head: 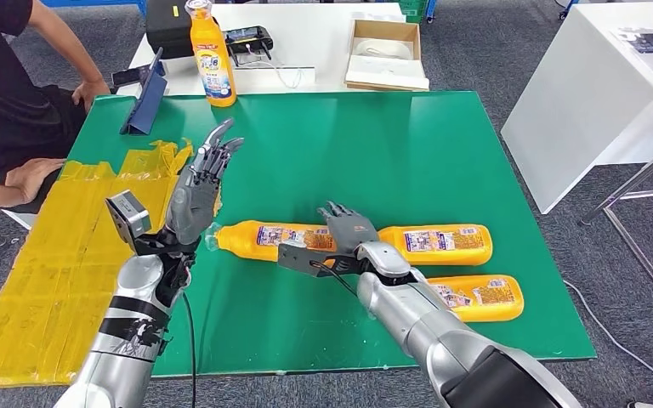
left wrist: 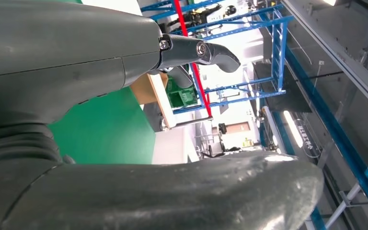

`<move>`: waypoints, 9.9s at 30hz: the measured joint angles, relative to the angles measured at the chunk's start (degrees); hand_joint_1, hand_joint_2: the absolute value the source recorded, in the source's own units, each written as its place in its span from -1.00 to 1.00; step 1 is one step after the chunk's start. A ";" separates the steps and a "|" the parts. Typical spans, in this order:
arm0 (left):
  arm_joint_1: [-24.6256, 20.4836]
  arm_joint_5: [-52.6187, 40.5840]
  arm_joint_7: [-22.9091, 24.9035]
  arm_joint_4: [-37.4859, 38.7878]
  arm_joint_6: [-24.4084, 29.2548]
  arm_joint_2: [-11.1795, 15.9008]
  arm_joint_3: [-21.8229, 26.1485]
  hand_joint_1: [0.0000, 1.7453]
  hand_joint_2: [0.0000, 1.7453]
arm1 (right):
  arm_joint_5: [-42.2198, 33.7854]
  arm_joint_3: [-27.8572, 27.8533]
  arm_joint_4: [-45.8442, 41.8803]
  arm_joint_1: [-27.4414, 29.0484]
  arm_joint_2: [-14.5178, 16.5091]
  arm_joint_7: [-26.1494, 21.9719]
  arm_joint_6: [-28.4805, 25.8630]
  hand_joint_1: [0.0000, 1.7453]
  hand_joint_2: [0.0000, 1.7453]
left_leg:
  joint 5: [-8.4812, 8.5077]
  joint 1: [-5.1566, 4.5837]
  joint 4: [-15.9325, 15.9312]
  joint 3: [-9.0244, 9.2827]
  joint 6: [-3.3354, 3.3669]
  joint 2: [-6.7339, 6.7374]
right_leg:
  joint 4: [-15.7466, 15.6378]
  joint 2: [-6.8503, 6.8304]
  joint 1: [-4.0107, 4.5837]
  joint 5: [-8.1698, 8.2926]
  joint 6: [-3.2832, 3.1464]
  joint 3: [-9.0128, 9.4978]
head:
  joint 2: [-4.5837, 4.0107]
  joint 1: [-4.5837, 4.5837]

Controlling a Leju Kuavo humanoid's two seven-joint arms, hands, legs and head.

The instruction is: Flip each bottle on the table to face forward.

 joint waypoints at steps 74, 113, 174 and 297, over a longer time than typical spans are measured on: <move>-2.22 -0.80 0.28 0.40 -1.07 0.07 -0.57 -1.00 -1.00 | -14.28 9.11 -1.86 0.14 1.58 1.68 7.79 1.00 1.00 | 0.00 0.00 0.00 0.00 0.00 0.01 | 0.01 0.00 0.00 0.00 0.00 -0.01 | 0.00 0.00; -1.00 0.20 -0.67 -0.17 -1.75 0.07 -1.33 -1.00 -1.00 | -8.17 11.10 1.88 1.94 0.81 6.36 9.61 -1.00 1.00 | 0.00 0.01 0.00 0.36 -0.01 0.04 | -0.01 0.02 -0.02 -0.01 -0.01 0.34 | 0.00 0.00; 0.74 -0.14 -0.02 -1.18 -2.29 0.10 -1.50 -1.00 -1.00 | -22.34 13.81 -2.79 -1.54 1.63 8.35 6.19 -1.00 1.00 | 0.00 0.01 0.00 0.19 -0.01 0.00 | 0.01 0.00 -0.01 -0.01 -0.01 0.19 | 0.00 0.00; 7.90 10.59 7.42 1.39 3.71 -1.22 7.06 -1.00 1.00 | -42.67 5.07 -16.02 6.38 1.92 -21.57 -12.07 1.00 1.00 | 0.01 0.01 -0.01 -0.02 -0.03 0.01 | 0.04 0.01 0.00 -0.02 -0.02 -0.03 | 0.00 0.01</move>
